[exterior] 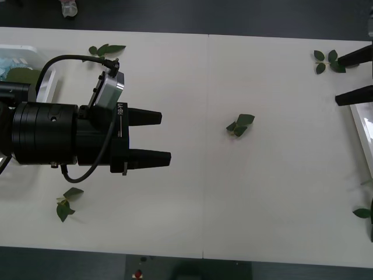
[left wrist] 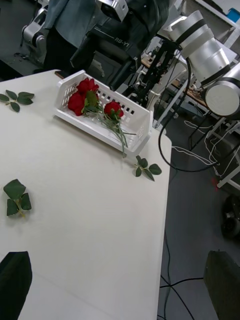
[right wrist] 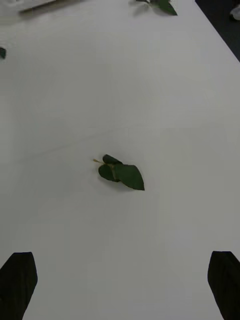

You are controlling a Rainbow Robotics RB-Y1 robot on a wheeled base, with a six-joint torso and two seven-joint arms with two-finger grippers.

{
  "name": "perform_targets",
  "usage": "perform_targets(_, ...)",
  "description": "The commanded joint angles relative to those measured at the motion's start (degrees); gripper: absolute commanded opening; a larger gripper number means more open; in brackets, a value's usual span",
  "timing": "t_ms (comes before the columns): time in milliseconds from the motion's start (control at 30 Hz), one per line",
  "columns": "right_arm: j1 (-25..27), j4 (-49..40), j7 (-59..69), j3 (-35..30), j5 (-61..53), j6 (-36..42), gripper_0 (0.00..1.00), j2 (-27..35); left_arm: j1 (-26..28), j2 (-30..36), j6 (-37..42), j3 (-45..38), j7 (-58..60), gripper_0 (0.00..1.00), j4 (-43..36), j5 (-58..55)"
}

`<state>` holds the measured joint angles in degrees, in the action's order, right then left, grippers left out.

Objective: Put the red flowers into the right box and the blue flowers into the left box

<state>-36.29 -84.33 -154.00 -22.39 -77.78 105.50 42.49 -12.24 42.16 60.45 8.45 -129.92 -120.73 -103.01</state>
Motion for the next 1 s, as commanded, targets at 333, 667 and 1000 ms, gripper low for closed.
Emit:
perform_targets(333,-2.65,-1.37,-1.0,-0.38,-8.61,4.5,1.0,-3.02,-1.73,0.38,0.28,-0.45,1.51,1.0,-1.7,-0.17)
perform_targets(667,-2.65,-1.37,-1.0,5.95,-16.17,4.5,1.0,1.2,-1.73,0.38,0.28,-0.45,1.51,1.0,-1.7,-0.17)
perform_targets(1000,-2.3,-1.37,-1.0,8.41,-18.89,3.4,1.0,3.74,-1.73,0.38,0.28,-0.45,1.51,1.0,-1.7,-0.17)
